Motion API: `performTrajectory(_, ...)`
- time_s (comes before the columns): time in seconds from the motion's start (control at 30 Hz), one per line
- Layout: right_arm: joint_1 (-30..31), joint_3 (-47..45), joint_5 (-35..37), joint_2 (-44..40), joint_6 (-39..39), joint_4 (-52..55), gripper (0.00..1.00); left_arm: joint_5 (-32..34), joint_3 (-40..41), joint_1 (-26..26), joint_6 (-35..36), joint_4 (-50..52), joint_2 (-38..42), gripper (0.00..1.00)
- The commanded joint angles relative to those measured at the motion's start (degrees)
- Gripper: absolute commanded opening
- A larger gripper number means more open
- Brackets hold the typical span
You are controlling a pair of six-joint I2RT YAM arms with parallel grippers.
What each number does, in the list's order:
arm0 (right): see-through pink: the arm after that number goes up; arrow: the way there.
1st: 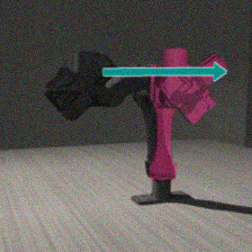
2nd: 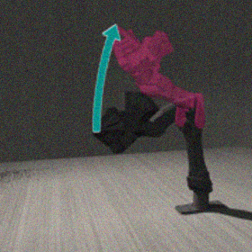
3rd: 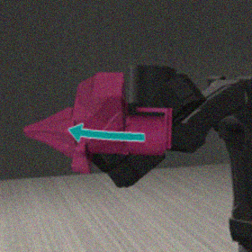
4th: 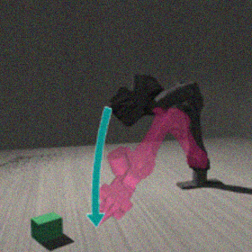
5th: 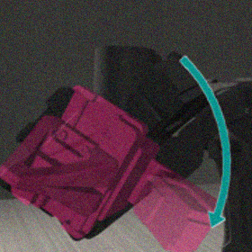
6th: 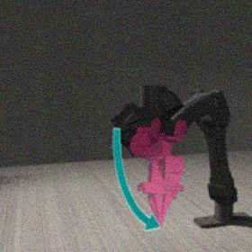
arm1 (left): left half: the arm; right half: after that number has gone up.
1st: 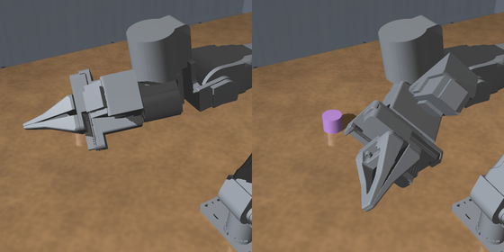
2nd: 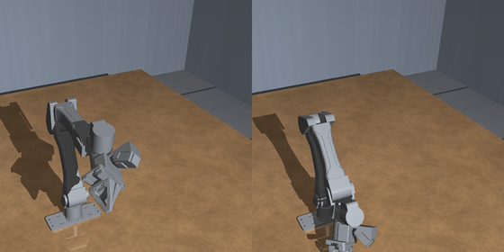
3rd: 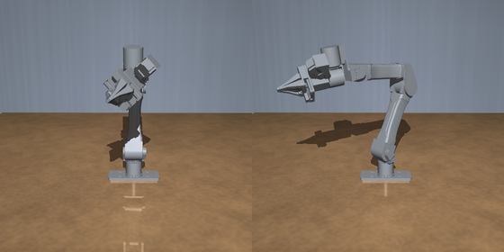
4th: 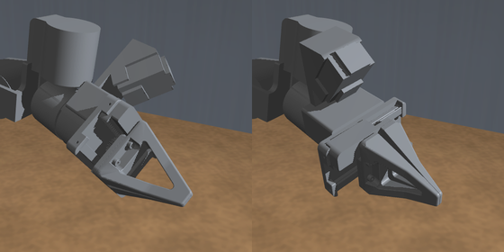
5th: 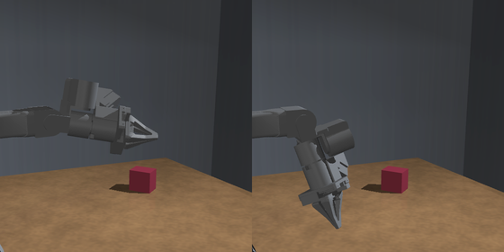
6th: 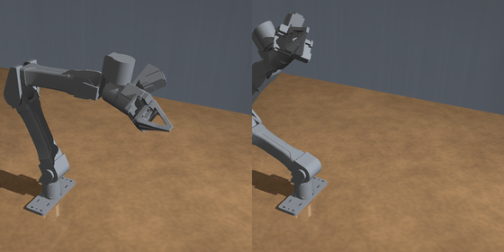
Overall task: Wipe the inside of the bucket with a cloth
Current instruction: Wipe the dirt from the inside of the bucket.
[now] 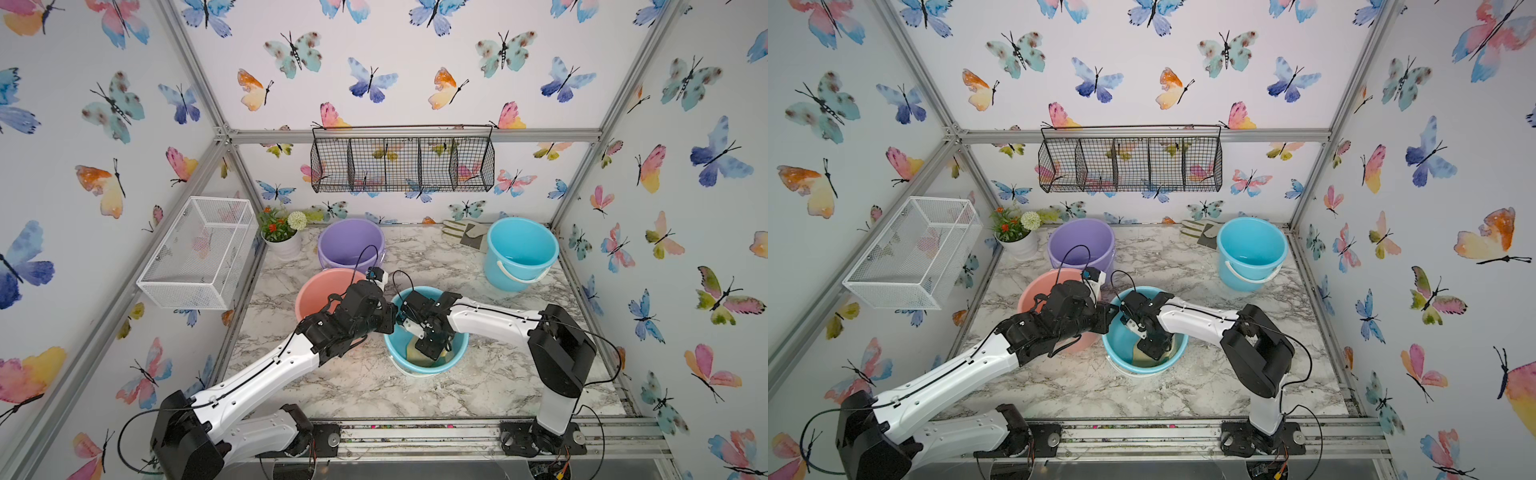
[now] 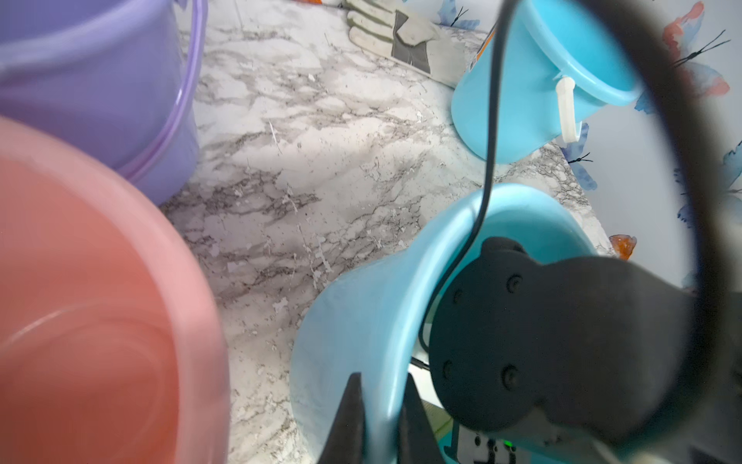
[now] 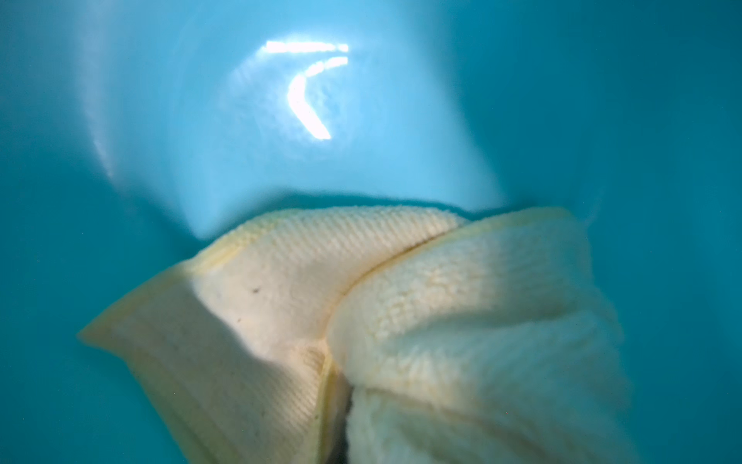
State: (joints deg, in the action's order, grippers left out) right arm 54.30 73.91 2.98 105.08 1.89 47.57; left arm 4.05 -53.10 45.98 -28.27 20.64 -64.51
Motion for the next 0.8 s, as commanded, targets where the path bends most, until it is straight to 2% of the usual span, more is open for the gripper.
performTrajectory(0.0, -0.3, 3.5, -0.6, -3.9, -7.6, 3.0, 0.02, 3.2, -2.7, 0.0, 5.2, -2.4, 1.9, 0.00)
performTrajectory(0.27, -0.3, 8.5, -3.7, -11.6, -16.2, 12.3, 0.02, 5.6, -2.4, 0.0, 9.4, -4.2, -0.1, 0.00)
performTrajectory(0.4, -0.3, 7.4, -6.0, -15.6, -18.7, 13.8, 0.02, 5.4, -1.5, 0.0, 10.0, -6.2, -1.2, 0.00)
performTrajectory(0.6, -0.3, 7.0, -7.2, -16.9, -21.2, 18.6, 0.02, 4.1, -1.2, 0.1, 9.6, -7.3, -2.0, 0.00)
performTrajectory(0.77, -0.3, 6.4, -11.3, -16.4, -21.1, 17.4, 0.02, 3.6, -0.9, 0.0, 9.3, -7.1, -2.1, 0.00)
